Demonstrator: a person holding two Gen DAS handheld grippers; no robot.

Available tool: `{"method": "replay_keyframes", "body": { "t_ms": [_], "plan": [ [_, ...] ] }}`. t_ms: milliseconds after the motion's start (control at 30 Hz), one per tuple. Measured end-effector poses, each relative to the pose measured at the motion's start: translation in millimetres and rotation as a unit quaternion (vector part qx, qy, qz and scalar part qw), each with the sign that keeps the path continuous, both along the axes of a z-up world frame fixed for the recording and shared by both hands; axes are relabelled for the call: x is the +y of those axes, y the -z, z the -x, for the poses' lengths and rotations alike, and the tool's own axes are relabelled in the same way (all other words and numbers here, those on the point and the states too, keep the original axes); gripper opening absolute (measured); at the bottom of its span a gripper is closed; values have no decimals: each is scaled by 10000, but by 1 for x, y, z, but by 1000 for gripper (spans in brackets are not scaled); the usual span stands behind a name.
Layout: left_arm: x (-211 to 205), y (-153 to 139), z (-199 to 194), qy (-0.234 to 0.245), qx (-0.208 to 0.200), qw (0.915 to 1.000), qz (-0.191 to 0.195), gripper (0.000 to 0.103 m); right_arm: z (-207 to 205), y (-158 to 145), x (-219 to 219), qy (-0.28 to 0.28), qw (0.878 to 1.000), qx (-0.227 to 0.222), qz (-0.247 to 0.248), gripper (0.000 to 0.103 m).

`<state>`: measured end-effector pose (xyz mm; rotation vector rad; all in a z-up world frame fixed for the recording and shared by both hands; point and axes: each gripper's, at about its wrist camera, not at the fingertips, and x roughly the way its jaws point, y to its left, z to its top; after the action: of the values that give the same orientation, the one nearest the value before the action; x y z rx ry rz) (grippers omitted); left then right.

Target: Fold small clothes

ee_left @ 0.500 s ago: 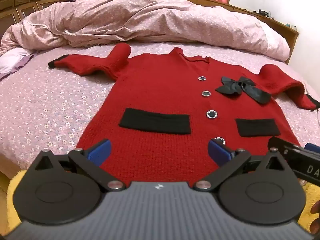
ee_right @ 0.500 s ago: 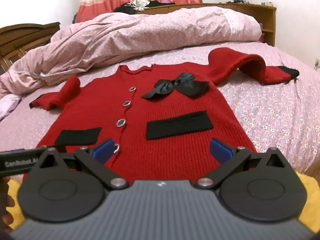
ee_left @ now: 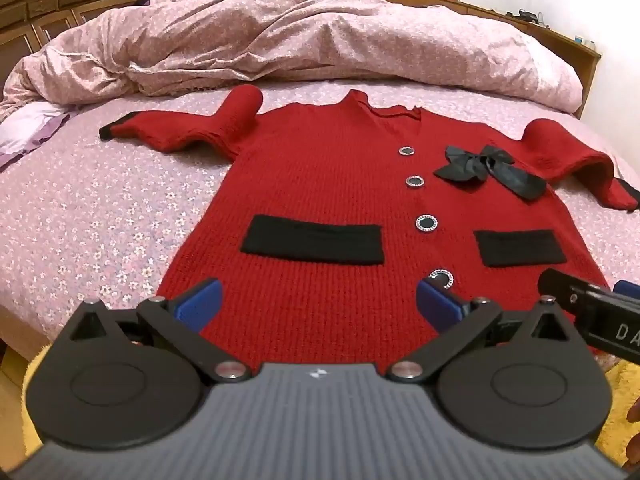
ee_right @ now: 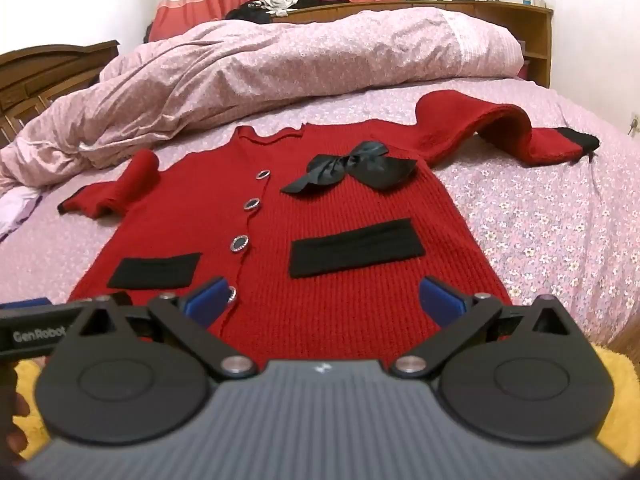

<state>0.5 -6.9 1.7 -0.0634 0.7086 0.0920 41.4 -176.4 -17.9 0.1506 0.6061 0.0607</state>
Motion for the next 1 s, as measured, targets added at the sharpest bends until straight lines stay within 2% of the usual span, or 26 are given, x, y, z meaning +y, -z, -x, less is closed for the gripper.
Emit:
{"method": "replay_keyframes", "body": {
  "t_ms": [1000],
  "plan": [
    [-1,-1,-1,12,55,10000,-29,103,-2,0,2,-54,10000,48,47,103]
  ]
}}
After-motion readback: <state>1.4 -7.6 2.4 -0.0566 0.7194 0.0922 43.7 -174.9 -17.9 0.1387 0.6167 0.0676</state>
